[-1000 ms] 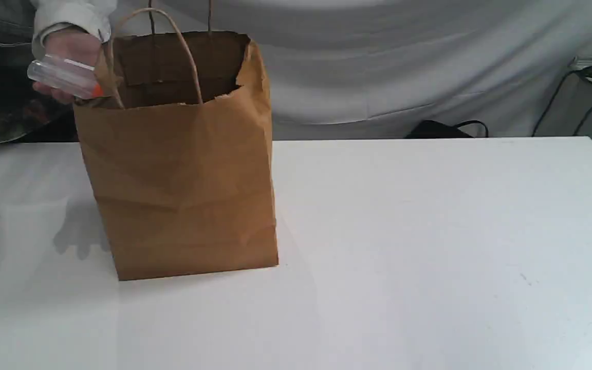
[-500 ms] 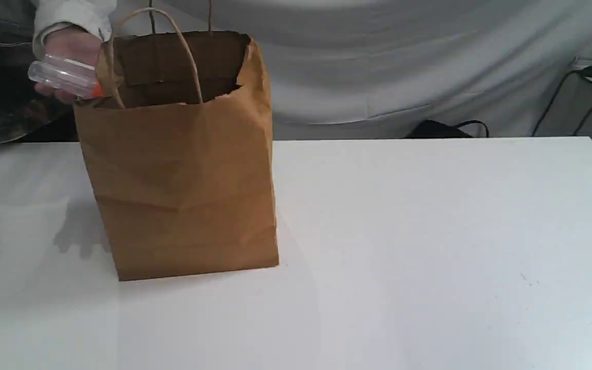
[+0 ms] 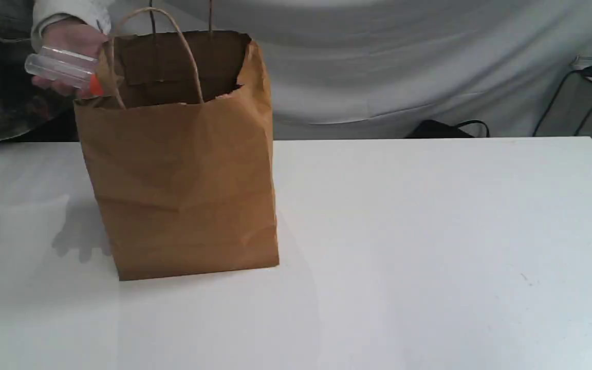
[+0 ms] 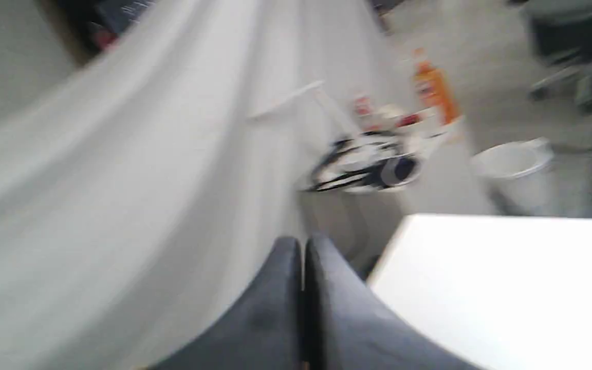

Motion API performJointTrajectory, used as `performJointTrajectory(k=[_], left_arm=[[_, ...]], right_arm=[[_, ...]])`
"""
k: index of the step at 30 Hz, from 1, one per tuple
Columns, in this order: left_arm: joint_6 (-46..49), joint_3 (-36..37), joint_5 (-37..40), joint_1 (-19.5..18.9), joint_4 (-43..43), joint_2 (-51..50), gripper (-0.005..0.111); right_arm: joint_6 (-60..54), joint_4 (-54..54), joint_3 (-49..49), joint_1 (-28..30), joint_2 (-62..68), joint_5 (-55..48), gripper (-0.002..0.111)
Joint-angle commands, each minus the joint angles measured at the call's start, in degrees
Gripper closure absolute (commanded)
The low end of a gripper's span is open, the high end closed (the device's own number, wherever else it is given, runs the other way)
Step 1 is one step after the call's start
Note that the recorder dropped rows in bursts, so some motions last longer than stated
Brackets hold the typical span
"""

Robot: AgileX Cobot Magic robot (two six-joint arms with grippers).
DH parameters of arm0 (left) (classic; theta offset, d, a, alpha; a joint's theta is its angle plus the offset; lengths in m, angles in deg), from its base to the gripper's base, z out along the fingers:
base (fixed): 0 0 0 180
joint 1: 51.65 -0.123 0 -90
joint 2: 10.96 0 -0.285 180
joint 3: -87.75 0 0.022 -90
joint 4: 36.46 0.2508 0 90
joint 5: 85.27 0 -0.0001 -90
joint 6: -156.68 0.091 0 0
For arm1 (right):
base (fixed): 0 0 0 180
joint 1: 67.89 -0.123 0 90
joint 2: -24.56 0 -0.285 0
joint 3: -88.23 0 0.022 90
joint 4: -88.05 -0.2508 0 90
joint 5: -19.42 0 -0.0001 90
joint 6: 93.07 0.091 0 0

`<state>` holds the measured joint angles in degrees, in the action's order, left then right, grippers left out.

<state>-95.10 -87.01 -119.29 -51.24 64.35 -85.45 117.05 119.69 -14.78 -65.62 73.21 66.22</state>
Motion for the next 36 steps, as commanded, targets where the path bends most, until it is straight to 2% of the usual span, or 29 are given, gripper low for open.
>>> performJointTrajectory(k=[1,3,5,6,7,8,9,10,12,15,16,18,19,22,27,29,32,34,36], left_arm=[[9.31,1.83,30.57,1.77,-0.86,2.90,0.107],[8.54,1.29,50.79,2.66,-4.21,2.29,0.107],[12.29,0.43,60.68,1.82,-11.43,0.62,0.107],[19.94,-0.16,62.52,1.32,-16.85,0.06,0.107],[30.66,-0.78,63.33,0.47,-27.75,-1.25,0.107],[40.43,-1.48,63.89,0.21,-34.35,-2.08,0.107],[53.12,-2.83,64.79,0.21,-47.84,-3.68,0.107],[60.26,-4.35,66.53,0.21,-57.50,-5.26,0.107],[67.52,-7.44,69.88,0.21,-71.06,-8.46,0.107],[79.55,-16.35,83.36,0.21,-93.04,-14.77,0.107],[82.74,-19.91,89.74,0.21,-96.99,-16.80,0.107],[85.37,-27.25,102.50,0.21,-102.18,-22.13,0.107],[85.37,-30.92,103.99,0.21,-103.91,-24.74,0.107],[79.68,-36.80,103.99,0.21,-105.17,-28.68,0.107],[79.67,-43.82,103.99,0.21,-107.85,-33.52,0.101],[79.78,-45.72,103.99,0.21,-111.11,-35.85,0.094],[79.91,-47.14,103.99,0.21,-116.65,-39.66,0.076],[80.00,-48.23,103.99,0.21,-118.29,-42.91,0.057],[80.65,-49.24,103.99,0.21,-118.50,-45.20,0.044]], right_arm=[[0.83,0.30,0.22,0.40,0.08,0.35,0.108],[1.09,0.30,0.22,0.40,0.08,0.35,0.108],[1.77,0.30,0.22,0.40,0.08,0.35,0.108],[1.90,0.30,0.22,0.40,0.08,0.46,0.108],[2.01,0.30,0.22,0.40,0.08,0.45,0.108],[2.10,0.30,0.22,0.40,0.08,0.45,0.108],[2.17,0.30,0.22,0.40,0.08,0.45,0.108],[2.17,0.30,0.22,0.40,0.08,0.45,0.108],[2.17,0.30,0.22,0.40,0.08,0.45,0.108],[2.74,0.30,0.22,0.40,0.08,0.10,0.108],[3.02,0.68,0.22,0.40,0.08,0.10,0.108],[3.58,1.07,0.22,0.40,0.08,0.10,0.108],[3.81,1.36,0.22,0.40,0.08,0.10,0.108],[4.94,2.33,0.22,0.40,0.08,0.00,0.108],[7.28,3.80,0.22,0.40,0.08,0.10,0.108],[7.61,3.92,0.22,0.40,0.08,0.10,0.108],[7.83,3.93,0.22,0.40,0.08,0.33,0.108],[7.96,4.03,0.22,0.40,0.08,0.33,0.108],[8.22,4.35,0.22,0.40,0.08,0.33,0.108]])
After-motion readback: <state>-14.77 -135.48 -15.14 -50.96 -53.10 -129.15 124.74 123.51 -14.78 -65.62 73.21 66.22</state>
